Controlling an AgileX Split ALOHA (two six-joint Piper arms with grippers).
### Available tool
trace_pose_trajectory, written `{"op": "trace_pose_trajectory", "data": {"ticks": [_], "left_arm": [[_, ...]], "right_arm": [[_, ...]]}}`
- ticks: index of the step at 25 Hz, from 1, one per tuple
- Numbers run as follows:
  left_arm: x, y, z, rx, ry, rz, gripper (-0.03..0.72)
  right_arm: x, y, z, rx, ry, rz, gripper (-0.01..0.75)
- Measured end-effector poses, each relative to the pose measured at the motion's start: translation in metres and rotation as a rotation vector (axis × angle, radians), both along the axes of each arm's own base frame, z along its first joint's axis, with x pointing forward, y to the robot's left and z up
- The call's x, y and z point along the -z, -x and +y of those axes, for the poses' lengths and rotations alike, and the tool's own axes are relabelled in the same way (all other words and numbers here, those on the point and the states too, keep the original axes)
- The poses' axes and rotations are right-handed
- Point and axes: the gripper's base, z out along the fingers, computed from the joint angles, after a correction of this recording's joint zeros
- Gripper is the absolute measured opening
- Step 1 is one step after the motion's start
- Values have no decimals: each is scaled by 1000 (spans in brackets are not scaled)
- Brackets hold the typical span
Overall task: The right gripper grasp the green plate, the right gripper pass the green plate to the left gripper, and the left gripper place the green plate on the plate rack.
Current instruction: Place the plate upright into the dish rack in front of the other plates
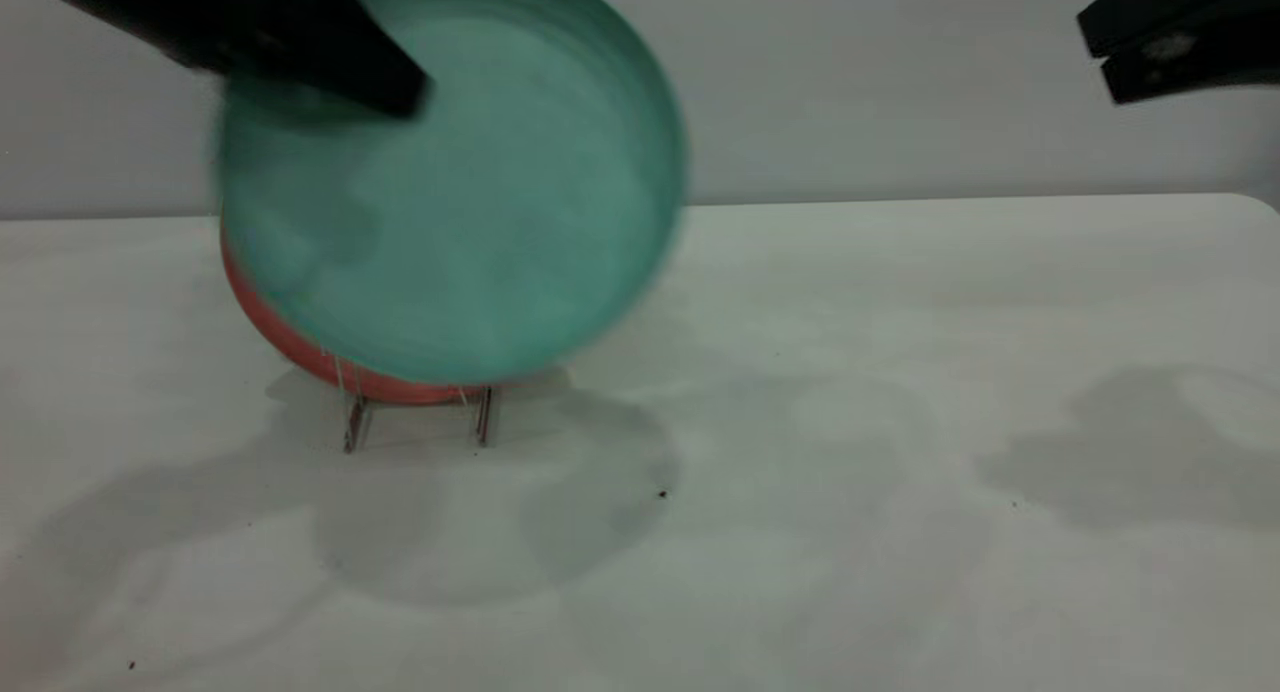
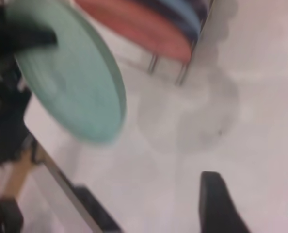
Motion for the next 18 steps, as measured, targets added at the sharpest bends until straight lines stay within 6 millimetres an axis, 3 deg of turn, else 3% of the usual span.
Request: {"op": "trace_pose_trajectory", "data": {"ticks": [5,9,18], "left_arm": [[-25,6,36,91,-156,-203,310],[-32,7,48,199,-265,-349,310],[-35,0,51,403,-479,-632,310]], "right_arm": [[-33,26,14,-36,119,18,223],[-47,60,27,-70,190,32,184],[-37,169,34,-78,287,13,183]]}}
